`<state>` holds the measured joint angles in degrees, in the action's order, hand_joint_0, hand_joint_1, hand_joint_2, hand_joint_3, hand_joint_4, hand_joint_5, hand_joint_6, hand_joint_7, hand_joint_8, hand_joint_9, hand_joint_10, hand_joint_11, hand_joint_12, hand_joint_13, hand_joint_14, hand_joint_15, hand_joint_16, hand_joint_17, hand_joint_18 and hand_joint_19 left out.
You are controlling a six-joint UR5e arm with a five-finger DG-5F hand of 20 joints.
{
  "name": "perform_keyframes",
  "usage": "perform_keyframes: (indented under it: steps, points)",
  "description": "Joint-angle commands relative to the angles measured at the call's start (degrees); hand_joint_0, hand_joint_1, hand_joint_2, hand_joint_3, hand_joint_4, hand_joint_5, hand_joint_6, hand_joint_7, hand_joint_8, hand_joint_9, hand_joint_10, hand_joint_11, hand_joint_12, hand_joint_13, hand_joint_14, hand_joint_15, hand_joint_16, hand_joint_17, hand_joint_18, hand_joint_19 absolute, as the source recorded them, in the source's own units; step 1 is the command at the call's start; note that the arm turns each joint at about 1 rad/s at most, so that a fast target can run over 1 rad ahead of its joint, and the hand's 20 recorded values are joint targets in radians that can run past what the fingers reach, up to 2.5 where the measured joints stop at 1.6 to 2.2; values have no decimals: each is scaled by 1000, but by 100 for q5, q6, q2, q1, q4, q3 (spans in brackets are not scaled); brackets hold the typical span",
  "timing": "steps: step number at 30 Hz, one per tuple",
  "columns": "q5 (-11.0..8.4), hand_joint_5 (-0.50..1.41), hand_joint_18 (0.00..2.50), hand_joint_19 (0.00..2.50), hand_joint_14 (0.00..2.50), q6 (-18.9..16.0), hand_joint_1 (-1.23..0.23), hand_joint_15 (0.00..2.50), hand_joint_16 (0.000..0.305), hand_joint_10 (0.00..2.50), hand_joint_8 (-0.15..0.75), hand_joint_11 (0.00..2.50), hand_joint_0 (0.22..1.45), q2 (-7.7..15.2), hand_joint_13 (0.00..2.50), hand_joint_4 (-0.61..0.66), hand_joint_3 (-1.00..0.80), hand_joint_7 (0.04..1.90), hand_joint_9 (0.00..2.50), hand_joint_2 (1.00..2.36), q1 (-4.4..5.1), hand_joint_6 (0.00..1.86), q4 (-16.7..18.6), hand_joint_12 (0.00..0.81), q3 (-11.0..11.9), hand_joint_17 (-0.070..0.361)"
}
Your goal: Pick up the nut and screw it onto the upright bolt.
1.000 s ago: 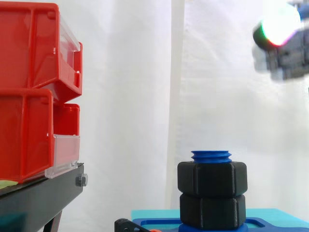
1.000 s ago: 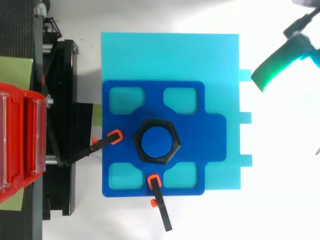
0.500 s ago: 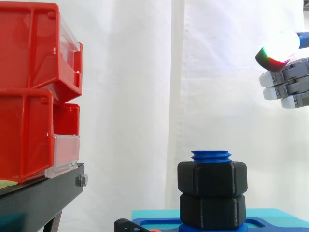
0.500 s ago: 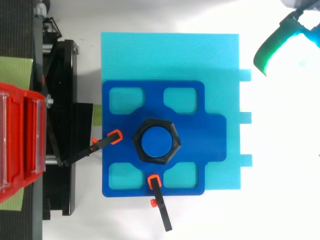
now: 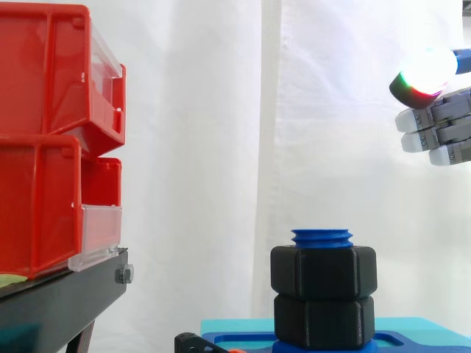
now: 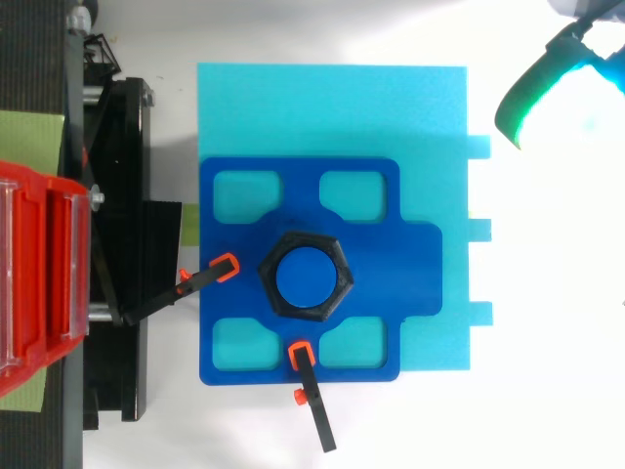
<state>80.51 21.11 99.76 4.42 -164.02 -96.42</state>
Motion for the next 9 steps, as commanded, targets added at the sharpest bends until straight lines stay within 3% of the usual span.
perform_keyframes:
  steps: [1,9]
  points:
    - [0,-290,0,0,0,-1,-527,0,52,0,217,0,394,0,0,84,-500,617,0,1000,-3,501,-8,351,0,118]
    - [0,-293,0,0,0,-1,-491,0,52,0,218,0,403,0,0,84,-500,613,0,1000,-3,501,-8,361,0,117]
